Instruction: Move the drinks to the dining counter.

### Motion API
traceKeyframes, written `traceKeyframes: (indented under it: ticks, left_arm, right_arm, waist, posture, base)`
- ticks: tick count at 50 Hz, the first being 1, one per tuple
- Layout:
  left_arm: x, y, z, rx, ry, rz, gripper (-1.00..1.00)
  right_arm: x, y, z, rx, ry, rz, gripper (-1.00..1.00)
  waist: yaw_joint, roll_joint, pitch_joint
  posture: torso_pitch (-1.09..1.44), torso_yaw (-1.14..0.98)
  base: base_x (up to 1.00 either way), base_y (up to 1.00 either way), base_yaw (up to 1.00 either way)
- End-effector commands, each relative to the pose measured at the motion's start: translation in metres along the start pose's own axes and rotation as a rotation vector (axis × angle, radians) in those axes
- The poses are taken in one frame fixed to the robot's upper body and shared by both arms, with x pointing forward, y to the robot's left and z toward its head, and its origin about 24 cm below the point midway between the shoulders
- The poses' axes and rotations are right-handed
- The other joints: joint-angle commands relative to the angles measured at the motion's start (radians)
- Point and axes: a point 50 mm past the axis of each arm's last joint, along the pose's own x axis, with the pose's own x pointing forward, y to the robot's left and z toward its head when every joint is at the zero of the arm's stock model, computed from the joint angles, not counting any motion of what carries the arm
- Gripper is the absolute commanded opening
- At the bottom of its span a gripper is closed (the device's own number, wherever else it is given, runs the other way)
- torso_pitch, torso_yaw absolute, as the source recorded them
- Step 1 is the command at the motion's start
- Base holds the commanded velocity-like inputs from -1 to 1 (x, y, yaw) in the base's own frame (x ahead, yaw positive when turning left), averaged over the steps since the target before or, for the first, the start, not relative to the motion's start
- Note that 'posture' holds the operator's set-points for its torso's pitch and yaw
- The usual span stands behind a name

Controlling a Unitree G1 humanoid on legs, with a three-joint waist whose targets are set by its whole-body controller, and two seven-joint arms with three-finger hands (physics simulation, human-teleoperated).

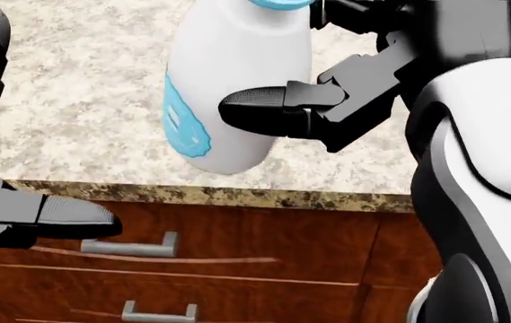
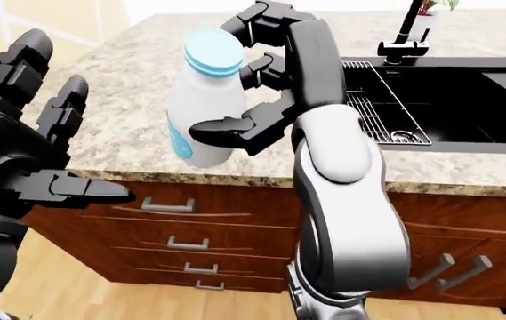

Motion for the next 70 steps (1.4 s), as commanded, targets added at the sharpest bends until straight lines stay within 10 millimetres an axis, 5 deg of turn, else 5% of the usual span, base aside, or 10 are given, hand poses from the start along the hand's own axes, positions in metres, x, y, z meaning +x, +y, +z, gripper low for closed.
traceKeyframes:
  ticks: [1, 4, 6, 10, 13, 16, 17, 25, 37, 70]
  left_arm:
    - [-0.001, 0.001, 0.011, -0.001, -0.077, 0.020, 1.00]
    - [-0.001, 0.001, 0.010, 0.000, -0.077, 0.019, 1.00]
    - [-0.001, 0.001, 0.011, -0.002, -0.077, 0.018, 1.00]
    - [-0.001, 0.001, 0.011, -0.001, -0.079, 0.018, 1.00]
    - [-0.001, 0.001, 0.011, 0.000, -0.078, 0.017, 1.00]
    - [-0.001, 0.001, 0.011, -0.002, -0.079, 0.018, 1.00]
    - [-0.002, 0.001, 0.012, -0.001, -0.080, 0.018, 1.00]
    - [-0.002, 0.001, 0.010, -0.003, -0.078, 0.018, 1.00]
    - [0.000, -0.001, 0.009, -0.009, -0.077, 0.017, 1.00]
    - [0.000, -0.001, 0.007, -0.009, -0.077, 0.020, 1.00]
  right_arm:
    - [-0.006, 0.002, 0.020, 0.005, -0.136, 0.014, -1.00]
    - [-0.006, 0.002, 0.018, 0.008, -0.135, 0.014, -1.00]
    - [-0.006, 0.001, 0.018, 0.006, -0.136, 0.012, -1.00]
    - [-0.007, 0.001, 0.020, 0.006, -0.145, 0.014, -1.00]
    - [-0.007, 0.001, 0.021, 0.006, -0.149, 0.014, -1.00]
    - [-0.008, 0.001, 0.021, 0.004, -0.153, 0.015, -1.00]
    - [-0.008, 0.000, 0.021, 0.000, -0.156, 0.012, -1.00]
    - [-0.003, -0.008, 0.021, -0.007, -0.150, -0.025, -1.00]
    - [0.028, -0.014, 0.025, -0.102, -0.090, -0.097, -1.00]
    - [0.072, -0.022, -0.029, -0.169, 0.022, -0.235, -1.00]
  waist:
    - [0.000, 0.002, -0.015]
    - [-0.005, 0.045, -0.005]
    - [-0.008, 0.112, -0.027]
    - [0.002, 0.082, -0.005]
    - [-0.003, 0.053, -0.008]
    - [0.013, -0.012, -0.007]
    - [0.014, 0.020, -0.004]
    - [0.007, 0.028, -0.023]
    - [-0.004, 0.031, -0.020]
    - [0.006, 0.029, -0.024]
  posture:
    - [0.00, 0.00]
    - [0.00, 0.00]
    - [0.00, 0.00]
    - [0.00, 0.00]
    - [0.00, 0.00]
    - [0.00, 0.00]
    - [0.00, 0.00]
    - [0.00, 0.00]
    - [0.00, 0.00]
    - [0.00, 0.00]
  base:
    - [0.19, 0.00, 0.00]
    - [0.19, 0.00, 0.00]
    - [0.20, 0.00, 0.00]
    - [0.13, 0.00, 0.00]
    - [0.00, 0.00, 0.00]
    - [0.00, 0.00, 0.00]
    - [0.00, 0.00, 0.00]
    - [0.00, 0.00, 0.00]
    - [0.00, 0.00, 0.00]
    - [0.00, 0.00, 0.00]
